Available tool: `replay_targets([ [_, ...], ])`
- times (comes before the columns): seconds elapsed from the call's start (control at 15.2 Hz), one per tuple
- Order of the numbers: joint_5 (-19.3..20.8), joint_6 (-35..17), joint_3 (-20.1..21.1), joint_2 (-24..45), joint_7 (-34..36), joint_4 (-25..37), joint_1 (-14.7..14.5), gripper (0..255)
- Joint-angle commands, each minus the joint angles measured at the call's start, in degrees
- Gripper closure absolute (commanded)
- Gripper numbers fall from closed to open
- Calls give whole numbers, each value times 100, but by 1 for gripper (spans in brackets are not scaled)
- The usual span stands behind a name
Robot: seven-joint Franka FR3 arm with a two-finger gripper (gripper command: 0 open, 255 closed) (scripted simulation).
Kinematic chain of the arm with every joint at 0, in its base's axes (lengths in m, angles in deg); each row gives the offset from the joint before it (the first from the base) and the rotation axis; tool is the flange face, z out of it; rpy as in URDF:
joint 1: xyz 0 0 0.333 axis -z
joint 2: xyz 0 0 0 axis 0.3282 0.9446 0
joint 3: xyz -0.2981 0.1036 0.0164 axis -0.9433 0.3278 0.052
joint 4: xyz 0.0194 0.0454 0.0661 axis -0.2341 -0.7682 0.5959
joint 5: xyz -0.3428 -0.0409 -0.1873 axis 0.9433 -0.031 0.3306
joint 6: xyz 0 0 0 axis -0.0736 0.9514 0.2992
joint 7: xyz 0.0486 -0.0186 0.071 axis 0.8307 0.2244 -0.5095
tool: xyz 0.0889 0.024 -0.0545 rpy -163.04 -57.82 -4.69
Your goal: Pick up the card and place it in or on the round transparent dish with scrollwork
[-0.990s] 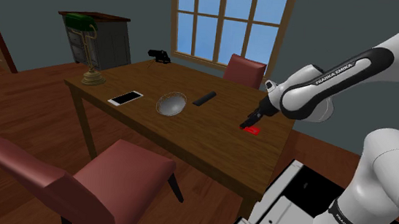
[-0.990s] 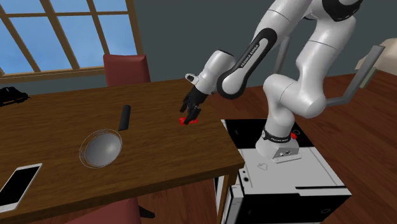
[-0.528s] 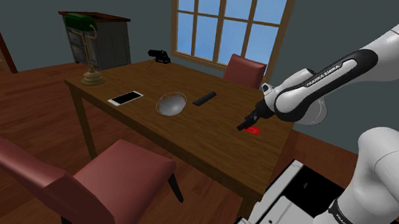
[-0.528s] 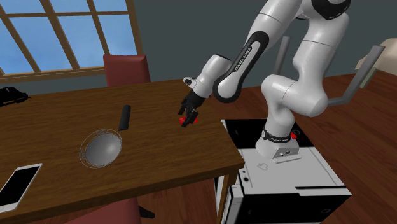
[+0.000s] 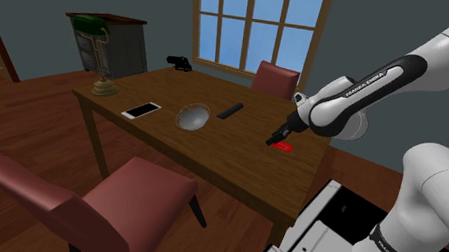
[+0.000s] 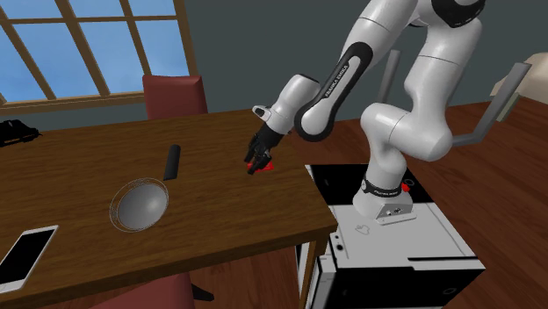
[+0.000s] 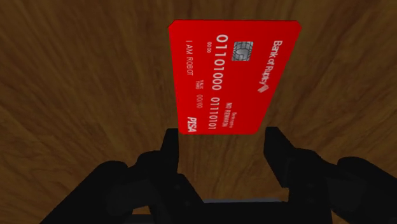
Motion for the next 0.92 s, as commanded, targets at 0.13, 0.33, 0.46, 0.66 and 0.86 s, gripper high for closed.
replay_targets([
  [0.13,-9,-10,11,24,7,-63,48,255],
  [0.33,-10,10,-84,56,-13,0,-32,255],
  [0.46,71,250,426,-72,106,17,489,255],
  [0.66,231,602,1003,-287,303,55,1093,255],
  [0.86,396,947,1408,-515,494,111,1526,255],
])
